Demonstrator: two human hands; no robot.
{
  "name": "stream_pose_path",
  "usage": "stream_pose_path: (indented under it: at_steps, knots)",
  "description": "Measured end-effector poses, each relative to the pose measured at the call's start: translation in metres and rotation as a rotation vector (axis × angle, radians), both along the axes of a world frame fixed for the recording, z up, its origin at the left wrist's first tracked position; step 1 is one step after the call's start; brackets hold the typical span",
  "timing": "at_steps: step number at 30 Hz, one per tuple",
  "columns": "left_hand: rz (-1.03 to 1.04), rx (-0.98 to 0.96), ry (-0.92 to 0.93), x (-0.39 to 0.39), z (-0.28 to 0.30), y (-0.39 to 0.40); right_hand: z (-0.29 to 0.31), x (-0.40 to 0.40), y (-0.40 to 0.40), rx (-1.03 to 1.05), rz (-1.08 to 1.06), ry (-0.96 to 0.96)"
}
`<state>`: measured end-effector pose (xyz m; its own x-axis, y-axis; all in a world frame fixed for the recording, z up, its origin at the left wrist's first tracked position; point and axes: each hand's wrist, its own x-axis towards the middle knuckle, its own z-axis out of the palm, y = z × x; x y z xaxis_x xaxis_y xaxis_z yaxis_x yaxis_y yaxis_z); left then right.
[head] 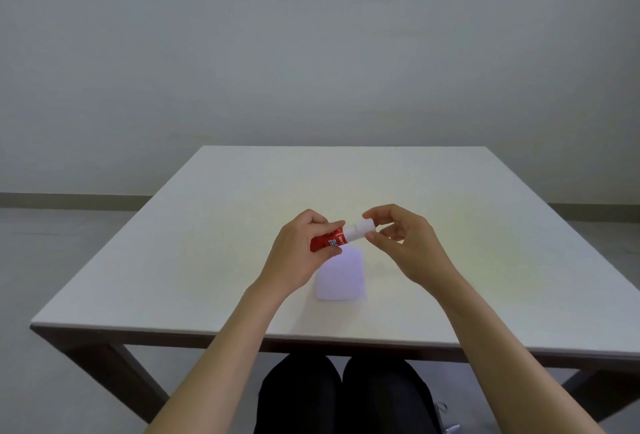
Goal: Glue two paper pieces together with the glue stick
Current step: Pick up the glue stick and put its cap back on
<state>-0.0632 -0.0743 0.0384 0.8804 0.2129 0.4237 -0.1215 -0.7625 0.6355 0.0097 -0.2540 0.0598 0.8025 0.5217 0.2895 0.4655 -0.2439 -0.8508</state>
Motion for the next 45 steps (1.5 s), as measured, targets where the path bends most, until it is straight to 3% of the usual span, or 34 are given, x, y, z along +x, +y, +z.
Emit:
stream_pose_path:
  at_steps: [6,17,20,24,29,33,38,42,45]
  knots:
    - [-0.002,-0.036,0.001,-0.002,0.002,0.0,0.004,0.001,0.001,-0.078,-0.016,-0.132]
    - [-0.05,-0.142,0.085,-0.007,0.008,-0.001,0.006,0.0,0.006,-0.074,0.048,-0.136]
    - [-0.068,-0.17,0.105,-0.01,0.007,-0.003,0.007,0.001,0.011,-0.163,0.022,-0.12]
    - [-0.073,-0.246,0.15,-0.012,0.006,-0.008,0.007,0.004,0.017,-0.434,-0.147,-0.301]
    - [-0.077,-0.379,0.168,-0.012,0.018,-0.004,0.016,0.007,0.014,-0.179,0.155,-0.113]
    - [-0.096,-0.391,0.233,-0.013,0.019,-0.002,0.016,0.01,0.025,-0.369,-0.063,-0.223]
    - [-0.099,-0.417,0.238,-0.013,0.022,0.002,0.02,0.01,0.021,-0.177,0.177,-0.084]
    - [-0.135,-0.378,0.298,-0.014,0.021,-0.001,0.02,0.011,0.026,-0.451,-0.091,-0.288]
    - [-0.12,-0.383,0.267,-0.014,0.025,-0.001,0.023,0.015,0.018,-0.382,0.032,-0.221]
